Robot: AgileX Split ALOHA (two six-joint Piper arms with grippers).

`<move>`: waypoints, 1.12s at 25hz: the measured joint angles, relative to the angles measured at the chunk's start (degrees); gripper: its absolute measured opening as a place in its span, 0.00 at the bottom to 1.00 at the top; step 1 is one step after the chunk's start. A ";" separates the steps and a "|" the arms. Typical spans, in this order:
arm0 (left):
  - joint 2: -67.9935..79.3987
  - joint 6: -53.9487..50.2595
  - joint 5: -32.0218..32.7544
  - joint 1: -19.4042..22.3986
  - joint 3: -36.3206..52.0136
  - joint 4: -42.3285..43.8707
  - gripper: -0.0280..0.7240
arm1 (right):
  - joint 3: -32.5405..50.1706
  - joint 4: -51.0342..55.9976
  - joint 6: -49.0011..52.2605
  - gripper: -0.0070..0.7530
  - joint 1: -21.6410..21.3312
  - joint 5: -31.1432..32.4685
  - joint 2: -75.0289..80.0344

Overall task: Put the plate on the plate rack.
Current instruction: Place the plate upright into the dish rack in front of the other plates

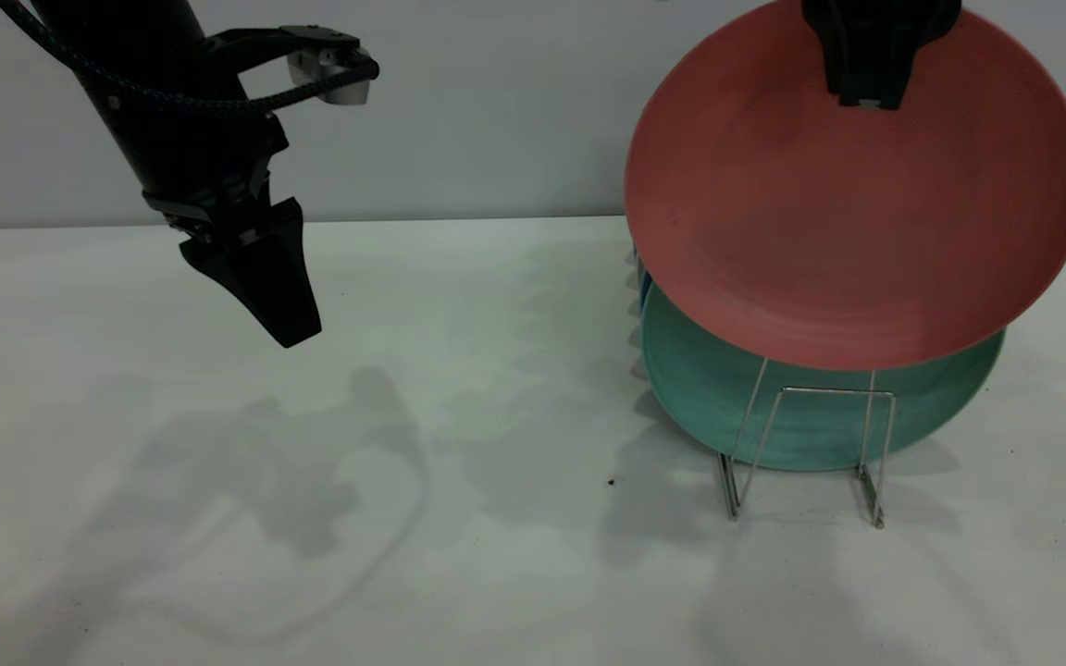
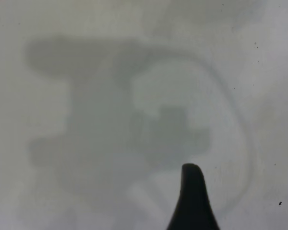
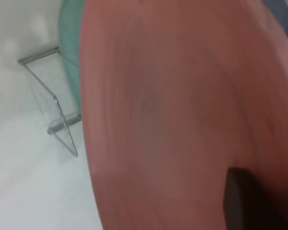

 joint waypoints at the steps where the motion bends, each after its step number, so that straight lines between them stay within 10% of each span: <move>1: 0.00 0.00 0.00 0.00 0.00 0.02 0.81 | 0.00 0.26 0.00 0.14 0.00 0.12 0.00; 28: 0.00 -0.19 0.52 0.00 0.00 0.06 0.81 | 2.74 2.98 -1.49 0.14 0.00 -1.84 2.75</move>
